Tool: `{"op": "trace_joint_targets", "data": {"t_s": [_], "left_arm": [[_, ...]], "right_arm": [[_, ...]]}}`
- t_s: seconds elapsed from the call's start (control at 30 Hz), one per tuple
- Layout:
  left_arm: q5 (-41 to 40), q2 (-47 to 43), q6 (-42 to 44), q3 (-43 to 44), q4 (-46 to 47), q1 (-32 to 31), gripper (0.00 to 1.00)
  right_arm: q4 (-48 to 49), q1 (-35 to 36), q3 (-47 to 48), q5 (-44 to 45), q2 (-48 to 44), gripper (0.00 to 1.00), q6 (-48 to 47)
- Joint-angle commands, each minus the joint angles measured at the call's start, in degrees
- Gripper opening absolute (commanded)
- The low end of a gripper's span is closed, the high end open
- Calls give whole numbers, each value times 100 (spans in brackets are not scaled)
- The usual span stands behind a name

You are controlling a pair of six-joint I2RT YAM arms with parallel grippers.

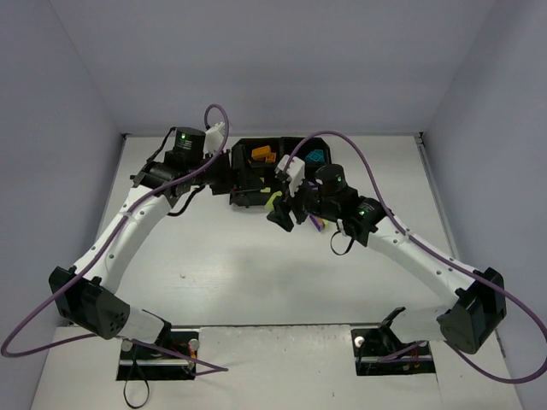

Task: Sort the legos into containers by color

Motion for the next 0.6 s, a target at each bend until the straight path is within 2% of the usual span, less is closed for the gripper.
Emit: {"op": "trace_joint_targets", "data": {"t_s": [0.0, 0.57], "left_arm": [[446, -83, -208, 77, 270, -86, 72], [921, 426, -6, 25, -19, -385, 71]], "right_arm": [[471, 99, 337, -234, 93, 0, -173], [471, 151, 390, -383, 85, 0, -147]]}}
